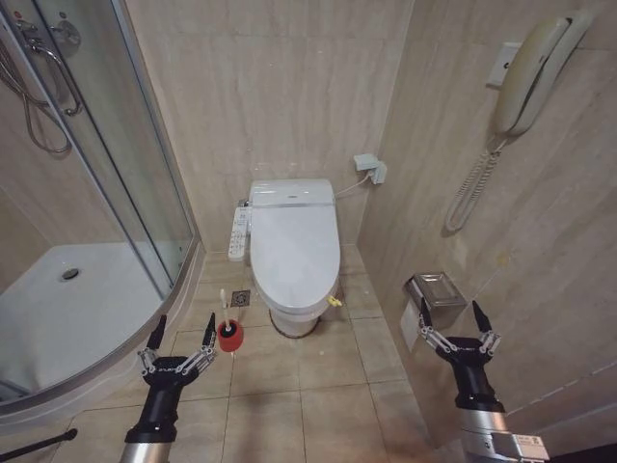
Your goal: Open the toilet lid, clean the toilet bowl with a toilet brush, close the toilet lid, and flush.
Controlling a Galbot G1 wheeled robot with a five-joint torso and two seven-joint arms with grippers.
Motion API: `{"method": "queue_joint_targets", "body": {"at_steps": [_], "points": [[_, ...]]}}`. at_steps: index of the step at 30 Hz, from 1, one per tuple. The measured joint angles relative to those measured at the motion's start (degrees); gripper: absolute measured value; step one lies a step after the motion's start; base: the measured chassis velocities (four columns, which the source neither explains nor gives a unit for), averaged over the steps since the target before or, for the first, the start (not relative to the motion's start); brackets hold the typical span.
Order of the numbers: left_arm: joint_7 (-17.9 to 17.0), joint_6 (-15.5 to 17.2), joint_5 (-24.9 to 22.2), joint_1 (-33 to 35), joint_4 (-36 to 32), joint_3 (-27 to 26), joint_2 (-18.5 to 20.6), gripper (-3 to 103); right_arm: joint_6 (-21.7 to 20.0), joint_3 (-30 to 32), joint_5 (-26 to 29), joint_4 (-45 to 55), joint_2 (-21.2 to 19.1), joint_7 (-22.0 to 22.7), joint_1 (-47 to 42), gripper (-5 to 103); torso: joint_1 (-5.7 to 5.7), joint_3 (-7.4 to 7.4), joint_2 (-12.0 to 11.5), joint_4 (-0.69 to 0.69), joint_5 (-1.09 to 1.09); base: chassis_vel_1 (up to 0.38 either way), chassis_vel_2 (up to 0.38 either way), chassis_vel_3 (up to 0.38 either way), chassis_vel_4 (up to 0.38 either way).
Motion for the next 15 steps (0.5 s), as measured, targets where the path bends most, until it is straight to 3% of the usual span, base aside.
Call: {"method": "queue_joint_targets", "body": {"at_steps": [15], "points": [[0.2,-0.7,0.8,0.0,0.5,0.3,-1.4,100,1.9,-0.5,0.1,0.1,1.0,-1.6,0.0,100,0.0,0.0,0.0,0.0,0.0,0.0,0.0,0.0,0.0]]}}
